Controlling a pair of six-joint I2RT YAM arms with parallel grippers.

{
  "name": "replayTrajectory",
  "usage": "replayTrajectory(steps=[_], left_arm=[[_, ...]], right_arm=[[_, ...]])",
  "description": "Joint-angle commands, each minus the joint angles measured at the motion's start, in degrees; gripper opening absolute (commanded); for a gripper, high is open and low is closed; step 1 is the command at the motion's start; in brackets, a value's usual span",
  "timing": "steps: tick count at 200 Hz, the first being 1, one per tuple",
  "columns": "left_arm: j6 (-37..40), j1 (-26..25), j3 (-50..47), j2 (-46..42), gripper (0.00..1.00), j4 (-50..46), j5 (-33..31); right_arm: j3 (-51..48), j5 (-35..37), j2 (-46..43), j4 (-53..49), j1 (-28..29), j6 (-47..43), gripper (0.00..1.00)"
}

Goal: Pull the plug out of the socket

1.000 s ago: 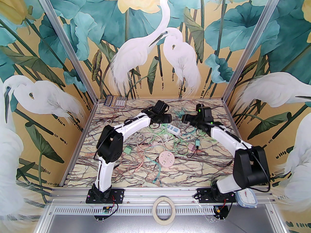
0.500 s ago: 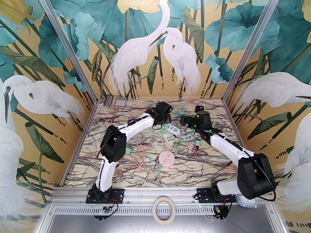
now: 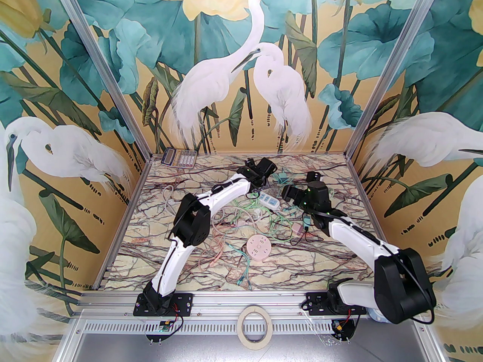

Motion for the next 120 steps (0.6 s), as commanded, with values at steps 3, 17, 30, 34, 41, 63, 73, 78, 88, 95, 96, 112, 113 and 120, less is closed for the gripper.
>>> replayTrajectory(steps=[3,17,30,34,41,63,73,78,88,95,96,112,113,120], left_arm=[[-1.84,-0.47,1.69,3.52,0.55,-3.55,-2.28],[-1.52,-0.47,1.87,3.89,0.55,-4.09,-2.36],[-1.35,-0.49,1.77,4.19,0.55,-4.25,-1.46],[-1.41,-0.50,1.87,4.25,0.56,-4.43,-1.08],[-1.51,-0.51,1.76,4.24,0.57,-4.70,-0.58],[-1.84,-0.72,1.98,4.13,0.61,-5.23,-0.61],[-1.91,-0.77,2.49,4.33,0.62,-6.44,-1.27],[-2.15,-0.79,3.03,4.44,0.62,-7.78,-2.09],[-2.33,-1.04,3.47,4.21,0.62,-9.59,-4.69],[-2.52,-1.16,3.32,3.71,0.62,-10.28,-5.90],[-2.54,-1.20,3.27,3.64,0.62,-10.37,-6.02],[-2.58,-1.21,3.03,2.73,0.62,-10.69,-6.91],[-2.52,-1.27,3.04,2.66,0.62,-10.70,-7.01],[-2.43,-1.36,2.97,2.25,0.62,-10.74,-7.50]], right_arm=[[-0.83,1.68,-1.18,1.22,0.71,0.58,0.99],[-0.86,1.53,-0.94,1.35,0.74,0.42,0.99],[-0.66,1.24,-0.65,1.45,0.90,0.42,0.99],[-0.60,1.23,-0.57,1.30,0.89,0.39,0.99],[-0.52,1.24,-0.56,1.17,1.00,0.27,0.99],[-0.46,1.68,-0.66,1.05,1.17,0.09,0.99],[-0.52,1.66,-0.74,1.00,1.17,0.00,0.99],[-0.56,1.75,-0.74,0.93,1.17,-0.01,0.99],[-0.51,1.93,-0.91,0.77,1.17,-0.17,0.99],[-0.51,1.96,-1.03,0.80,1.17,-0.14,0.99],[-0.56,1.95,-1.02,0.82,1.17,-0.16,0.99],[-0.52,1.77,-1.01,0.82,1.26,0.00,0.99],[-0.52,1.73,-1.05,0.83,1.26,-0.05,0.99],[-0.50,1.73,-1.01,0.74,1.35,-0.13,0.99]])
